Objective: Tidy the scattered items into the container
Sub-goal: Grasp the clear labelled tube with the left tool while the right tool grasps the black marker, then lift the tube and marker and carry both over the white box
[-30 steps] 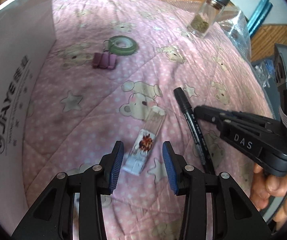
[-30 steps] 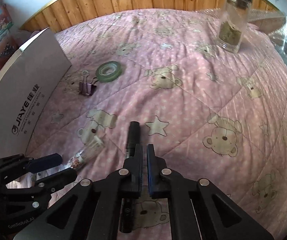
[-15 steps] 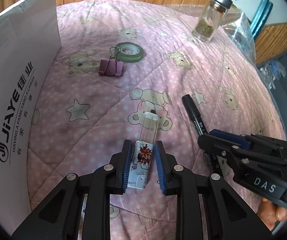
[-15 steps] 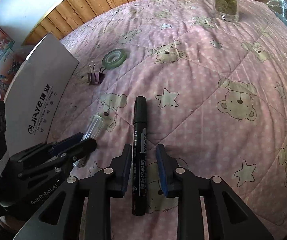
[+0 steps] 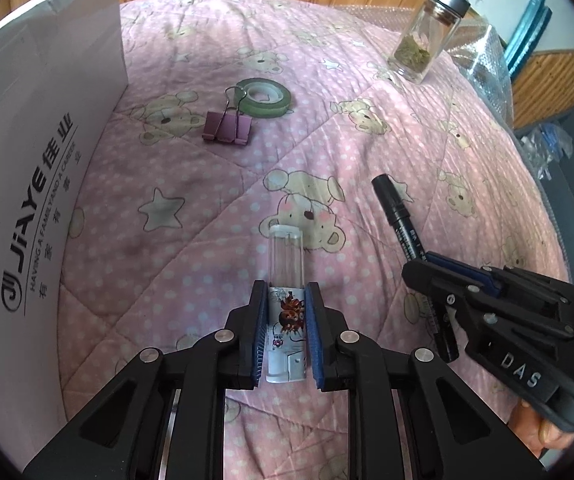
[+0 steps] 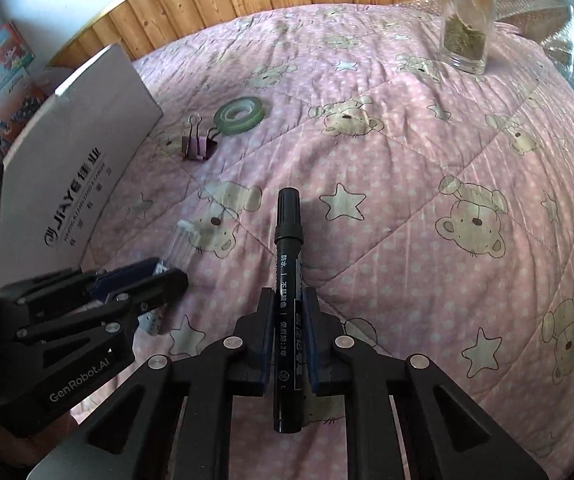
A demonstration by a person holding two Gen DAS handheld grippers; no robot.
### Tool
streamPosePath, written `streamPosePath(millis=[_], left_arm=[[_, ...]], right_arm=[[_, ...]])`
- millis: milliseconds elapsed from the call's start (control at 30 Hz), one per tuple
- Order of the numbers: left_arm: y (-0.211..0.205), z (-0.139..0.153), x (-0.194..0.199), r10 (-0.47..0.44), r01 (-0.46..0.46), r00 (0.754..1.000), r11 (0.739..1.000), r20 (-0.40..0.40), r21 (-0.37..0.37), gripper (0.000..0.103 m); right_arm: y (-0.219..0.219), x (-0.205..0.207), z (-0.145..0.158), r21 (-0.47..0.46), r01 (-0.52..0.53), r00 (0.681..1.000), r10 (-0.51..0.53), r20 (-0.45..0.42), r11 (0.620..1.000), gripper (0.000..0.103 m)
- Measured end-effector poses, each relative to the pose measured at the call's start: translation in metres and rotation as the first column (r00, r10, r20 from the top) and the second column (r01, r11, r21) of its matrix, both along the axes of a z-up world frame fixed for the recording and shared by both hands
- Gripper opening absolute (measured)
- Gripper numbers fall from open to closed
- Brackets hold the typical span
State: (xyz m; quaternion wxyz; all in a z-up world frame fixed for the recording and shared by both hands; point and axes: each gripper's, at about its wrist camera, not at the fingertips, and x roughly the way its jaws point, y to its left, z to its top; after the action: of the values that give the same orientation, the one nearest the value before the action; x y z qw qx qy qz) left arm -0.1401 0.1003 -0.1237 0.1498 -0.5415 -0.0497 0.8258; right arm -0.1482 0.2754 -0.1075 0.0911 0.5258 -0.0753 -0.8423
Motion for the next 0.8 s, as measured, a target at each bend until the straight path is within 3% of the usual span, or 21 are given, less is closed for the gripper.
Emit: streamPosePath(millis=[167, 800], left_arm=[[-0.005, 0.008, 0.012, 0.016, -0.016, 1.0, 1.0, 0.0, 0.012, 0.019], [-0.021, 0.052, 0.051, 0.038, -0.033, 0.998, 0.996, -0.056, 0.081, 0.019]], right_arm=[[0.007, 0.003, 0.002, -0.069, 0.025, 1.0, -0.024, 0.014, 0.997, 0.015], [0.0, 0.039, 0.005, -0.14, 0.022, 0.999, -0.017, 0.035, 0.99, 0.015]])
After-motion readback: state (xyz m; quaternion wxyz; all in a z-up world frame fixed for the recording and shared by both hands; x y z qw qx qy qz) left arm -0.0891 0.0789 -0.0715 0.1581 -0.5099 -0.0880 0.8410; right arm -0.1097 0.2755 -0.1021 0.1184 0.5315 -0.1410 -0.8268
